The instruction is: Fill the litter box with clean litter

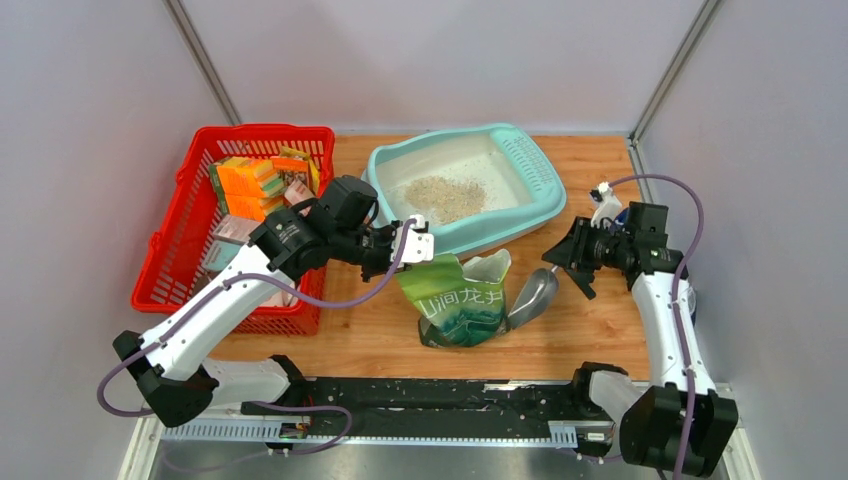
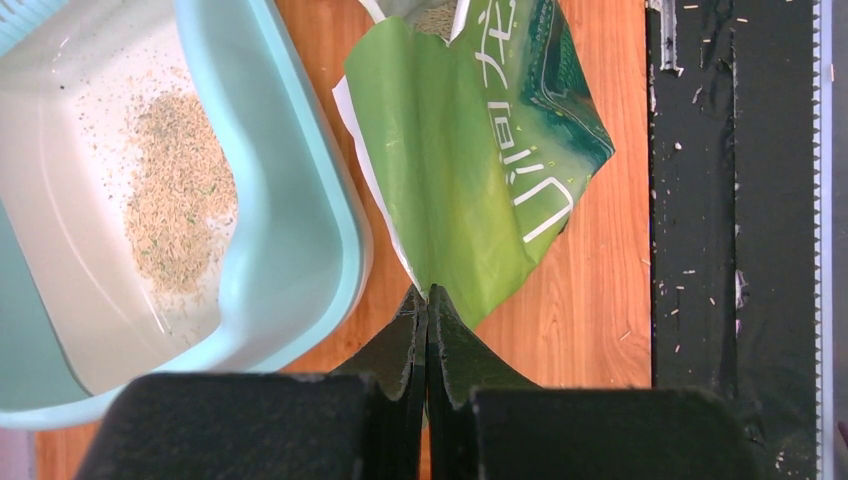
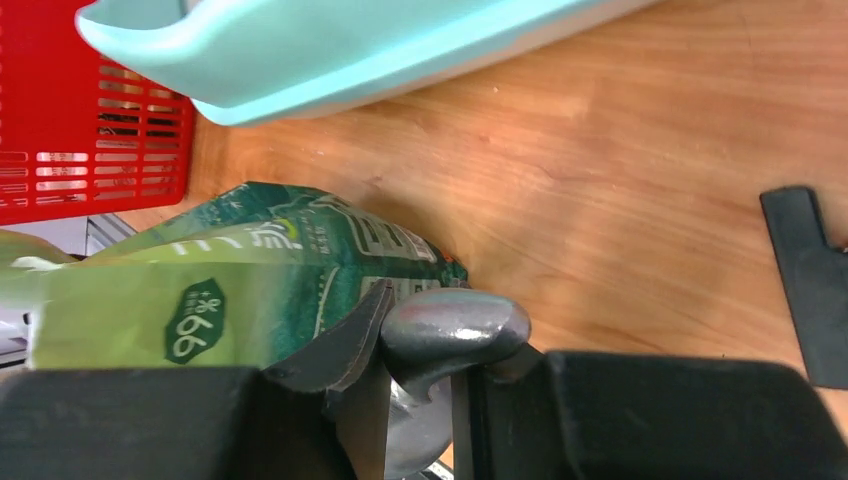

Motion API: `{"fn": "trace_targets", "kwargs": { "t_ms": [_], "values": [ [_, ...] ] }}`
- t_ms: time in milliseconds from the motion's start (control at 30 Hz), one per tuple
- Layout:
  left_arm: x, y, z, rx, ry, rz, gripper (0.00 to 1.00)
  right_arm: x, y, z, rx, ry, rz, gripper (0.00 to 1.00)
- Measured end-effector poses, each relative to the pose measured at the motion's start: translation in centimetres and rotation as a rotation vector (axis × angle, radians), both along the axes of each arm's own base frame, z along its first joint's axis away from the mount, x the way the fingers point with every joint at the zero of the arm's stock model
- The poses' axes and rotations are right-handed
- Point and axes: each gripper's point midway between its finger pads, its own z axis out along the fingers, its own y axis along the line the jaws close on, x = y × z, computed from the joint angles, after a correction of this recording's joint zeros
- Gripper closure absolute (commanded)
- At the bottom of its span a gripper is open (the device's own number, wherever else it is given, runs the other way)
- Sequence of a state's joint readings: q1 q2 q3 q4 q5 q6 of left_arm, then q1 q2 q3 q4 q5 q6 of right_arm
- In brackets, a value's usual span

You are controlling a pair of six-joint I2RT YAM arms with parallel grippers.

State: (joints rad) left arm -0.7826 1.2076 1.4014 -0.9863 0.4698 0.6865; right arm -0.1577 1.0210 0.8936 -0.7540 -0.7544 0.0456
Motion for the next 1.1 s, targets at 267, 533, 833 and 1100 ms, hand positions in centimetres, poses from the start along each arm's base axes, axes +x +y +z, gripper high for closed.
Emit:
{"fn": "trace_targets", "kwargs": {
  "t_ms": [267, 533, 833, 1100],
  "values": [
    [0.0, 0.0, 0.0, 0.000, 0.001, 0.000, 1.00, 1.6, -1.3, -6.7, 0.089, 0.199, -0.101, 0.95],
    [0.0, 0.0, 0.0, 0.000, 0.003, 0.002, 1.00, 3.7, -2.4, -11.2, 0.133, 0.258, -0.175, 0.92],
    [-0.1, -0.2, -0.2, -0.001, 0.017, 0.002, 1.00, 6.7, -3.5, -13.2, 0.088, 0.200, -0.159, 0.86],
    [0.2, -0.2, -0.6, 0.007, 0.032, 0.009, 1.00, 8.8, -4.3, -12.7, 0.054, 0.142, -0.148, 0.47]
  ]
}}
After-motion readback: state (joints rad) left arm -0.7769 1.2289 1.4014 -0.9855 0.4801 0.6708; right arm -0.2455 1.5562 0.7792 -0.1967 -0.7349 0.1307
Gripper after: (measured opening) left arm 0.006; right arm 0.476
